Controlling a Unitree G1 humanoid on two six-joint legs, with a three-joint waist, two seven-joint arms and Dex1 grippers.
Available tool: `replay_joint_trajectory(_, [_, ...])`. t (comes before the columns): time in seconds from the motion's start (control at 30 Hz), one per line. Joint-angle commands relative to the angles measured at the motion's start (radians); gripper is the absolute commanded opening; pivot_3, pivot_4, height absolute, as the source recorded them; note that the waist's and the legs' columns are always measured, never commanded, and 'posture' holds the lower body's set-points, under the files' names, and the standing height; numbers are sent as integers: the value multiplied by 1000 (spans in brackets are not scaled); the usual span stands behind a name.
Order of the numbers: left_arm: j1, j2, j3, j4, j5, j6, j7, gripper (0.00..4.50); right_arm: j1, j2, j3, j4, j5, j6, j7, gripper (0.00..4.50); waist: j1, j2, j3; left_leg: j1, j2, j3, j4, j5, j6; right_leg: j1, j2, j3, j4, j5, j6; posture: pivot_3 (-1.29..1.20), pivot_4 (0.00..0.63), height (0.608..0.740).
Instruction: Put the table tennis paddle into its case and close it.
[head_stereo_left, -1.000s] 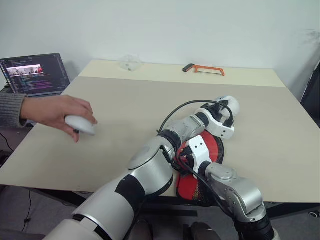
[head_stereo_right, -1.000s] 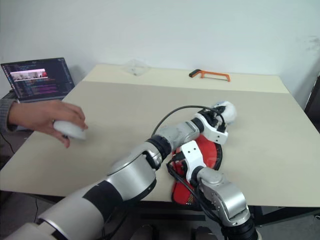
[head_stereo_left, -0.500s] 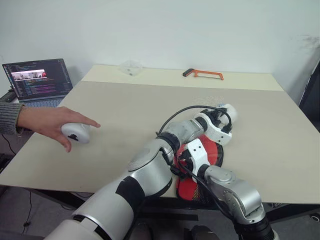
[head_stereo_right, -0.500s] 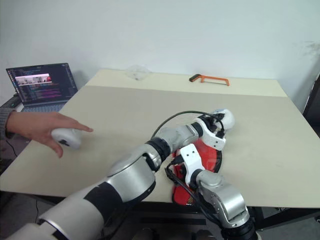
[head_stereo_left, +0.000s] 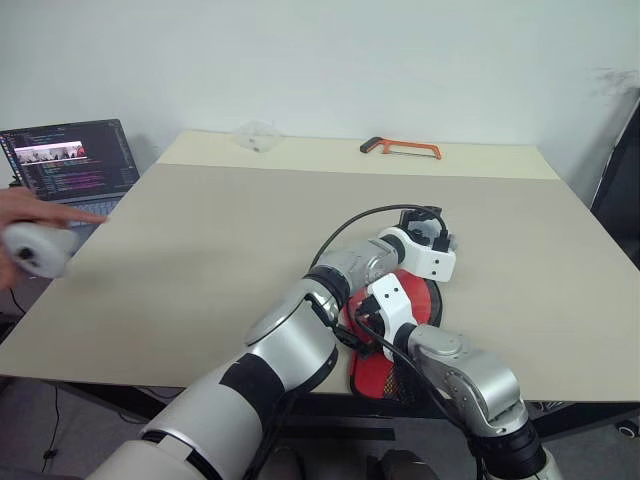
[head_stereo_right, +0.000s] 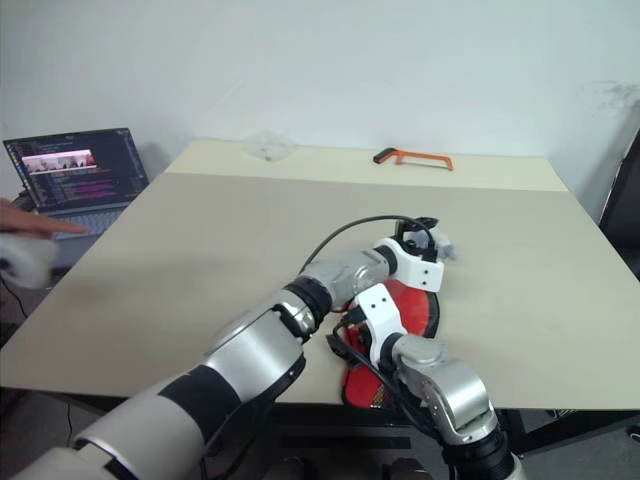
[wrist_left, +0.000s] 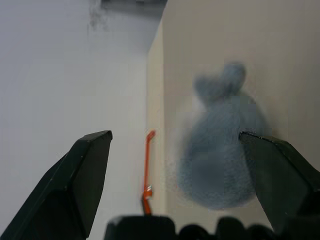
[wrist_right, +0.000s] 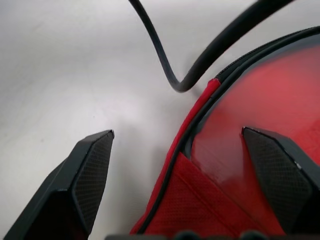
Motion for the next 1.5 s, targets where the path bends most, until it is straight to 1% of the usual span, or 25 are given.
replay_joint_trajectory(0.03, [9,8,129,-77,-171,-101,-223,4482,-1,-33,14,116,-2,22,28,4500,0,0,0,0,0,0,0,0,0,0,0,0,0,0,0,0,150,740])
replay_joint_trajectory(0.13, [26,54,284,-107,-370,-94,-543,4482,-22,-68,-6,121,9,18,60,4500,0,0,0,0,0,1,0,0,0,0,0,0,0,0,0,0,150,740])
replay_joint_trajectory(0.2, [26,91,377,-152,-500,-51,-737,4482,-37,-96,-16,123,15,18,85,4500,-1,1,1,0,0,1,0,0,0,0,0,0,0,0,0,0,150,740])
replay_joint_trajectory(0.3, [24,143,477,-239,-649,45,-937,4482,-57,-148,-24,114,28,18,132,4500,-6,1,1,0,0,1,0,0,0,0,0,0,0,1,0,0,150,740])
replay_joint_trajectory(0.37, [31,191,538,-325,-752,156,-1060,4482,-72,-186,-33,88,52,25,169,4500,-6,1,1,-1,0,0,0,0,1,0,0,0,0,0,0,0,150,740])
replay_joint_trajectory(0.43, [50,246,572,-422,-825,272,-1150,4482,-91,-223,-56,48,92,37,214,4500,-6,1,2,-2,0,0,0,0,1,0,0,-1,0,0,0,0,150,740])
replay_joint_trajectory(0.5, [80,278,581,-510,-865,364,-1191,4482,-108,-259,-87,15,130,42,258,4500,-6,2,2,-3,0,0,0,0,1,-1,0,-1,-1,0,0,0,150,740])
replay_joint_trajectory(0.6, [168,331,581,-657,-917,520,-1240,4482,-154,-308,-151,-45,199,74,310,4500,-7,4,5,-4,1,-1,0,0,1,-1,0,-1,-1,0,0,0,150,740])
replay_joint_trajectory(0.7, [257,356,568,-779,-938,622,-1236,4482,-194,-364,-224,-77,260,88,358,4500,-12,9,11,-4,1,-1,0,0,1,-1,1,-1,0,0,0,0,150,740])
replay_joint_trajectory(0.87, [369,363,542,-951,-959,757,-1206,4482,-225,-444,-365,-87,381,109,427,4500,-9,9,17,-5,1,-3,0,0,1,-2,1,-3,0,0,0,0,150,740])
replay_joint_trajectory(0.93, [405,346,520,-993,-939,775,-1158,4482,-228,-481,-405,-61,395,81,450,4500,-6,10,17,-6,1,-4,0,0,1,-2,1,-3,-1,0,0,0,150,740])
replay_joint_trajectory(1.03, [472,295,482,-1048,-904,787,-1048,4482,-270,-507,-433,55,345,33,407,4500,-5,10,17,-6,1,-3,1,0,1,-2,1,-2,-1,0,0,0,150,740])
replay_joint_trajectory(1.1, [514,258,466,-1071,-889,810,-967,4482,-326,-494,-440,159,293,-17,347,4500,-5,10,17,-6,1,-3,2,1,1,-2,1,-2,0,0,1,0,150,740])
replay_joint_trajectory(1.2, [595,205,416,-1073,-833,826,-846,4482,-484,-422,-447,418,186,-113,179,4500,-19,12,19,-5,1,-2,3,1,2,-2,1,-1,0,2,2,0,150,740])
replay_joint_trajectory(1.23, [609,193,409,-1069,-823,831,-816,4482,-519,-406,-443,478,160,-141,147,4500,-21,13,20,-4,1,-2,3,1,3,-2,1,0,0,2,2,0,150,740])
replay_joint_trajectory(1.33, [640,175,392,-1060,-805,823,-762,4482,-604,-366,-419,647,100,-233,107,4500,-22,13,20,-4,1,-1,2,2,4,-2,2,0,0,3,2,0,150,740])
replay_joint_trajectory(1.43, [657,160,383,-1039,-789,861,-696,4482,-718,-310,-415,916,29,-381,40,4500,-23,14,20,-4,1,-1,0,2,4,-3,2,1,0,4,-2,0,150,740])
replay_joint_trajectory(1.5, [675,158,376,-1050,-797,891,-689,4482,-785,-271,-445,1089,27,-456,11,4500,-22,14,21,-4,1,0,0,2,4,-3,1,1,-1,4,-2,0,150,740])
